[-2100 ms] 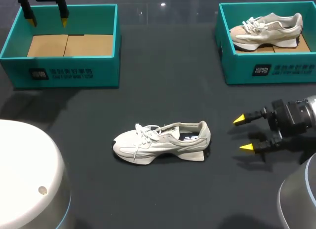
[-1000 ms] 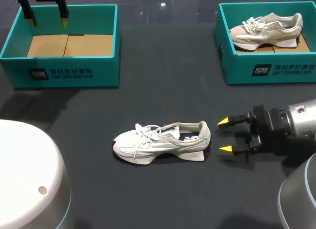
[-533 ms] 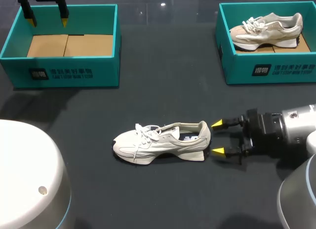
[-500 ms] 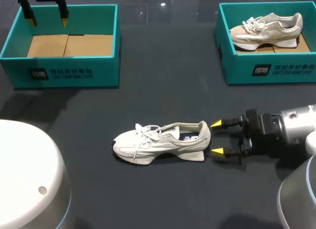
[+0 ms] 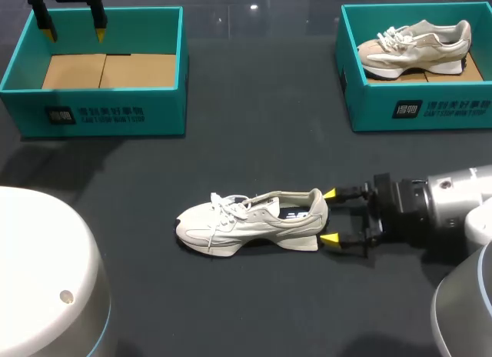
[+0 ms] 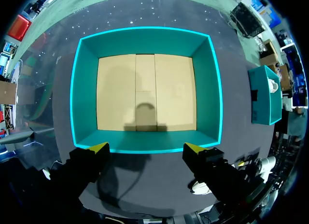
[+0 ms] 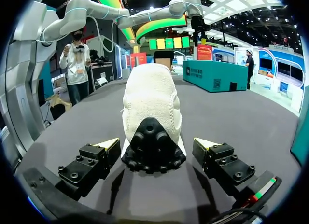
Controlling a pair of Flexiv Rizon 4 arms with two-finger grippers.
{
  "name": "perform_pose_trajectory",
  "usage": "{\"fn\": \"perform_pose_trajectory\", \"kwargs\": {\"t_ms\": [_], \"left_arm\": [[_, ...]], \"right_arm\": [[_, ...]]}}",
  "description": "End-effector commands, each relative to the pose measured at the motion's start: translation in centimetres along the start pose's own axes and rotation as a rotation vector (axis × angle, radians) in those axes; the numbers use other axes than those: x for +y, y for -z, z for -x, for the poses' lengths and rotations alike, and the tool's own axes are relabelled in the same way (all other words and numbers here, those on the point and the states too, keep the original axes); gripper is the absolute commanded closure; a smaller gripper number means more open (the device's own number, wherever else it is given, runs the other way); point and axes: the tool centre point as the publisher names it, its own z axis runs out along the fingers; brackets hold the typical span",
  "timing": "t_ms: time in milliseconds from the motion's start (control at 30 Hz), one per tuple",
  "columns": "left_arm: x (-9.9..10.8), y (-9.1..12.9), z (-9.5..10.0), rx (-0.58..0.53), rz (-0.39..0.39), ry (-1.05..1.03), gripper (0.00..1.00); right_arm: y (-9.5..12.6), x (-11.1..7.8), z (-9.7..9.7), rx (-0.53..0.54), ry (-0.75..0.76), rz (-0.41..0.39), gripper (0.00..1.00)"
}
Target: Take the shoe out of the shoebox, open the shoe tongue, remove and reinsert the insole, then place the shoe into the shoebox
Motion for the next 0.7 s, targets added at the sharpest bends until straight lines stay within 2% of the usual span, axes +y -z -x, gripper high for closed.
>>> {"fn": "perform_pose_trajectory", "kwargs": {"t_ms": [33, 700], "left_arm": [[0.0, 0.0, 0.0, 0.0, 0.0, 0.0, 0.0], [0.0, 0.0, 0.0, 0.0, 0.0, 0.0, 0.0]], "right_arm": [[-0.5, 0.0, 0.0, 0.004, -0.001, 0.002, 0.0], [-2.1, 1.1, -0.1, 0.02, -0.01, 0.02, 0.0]]}}
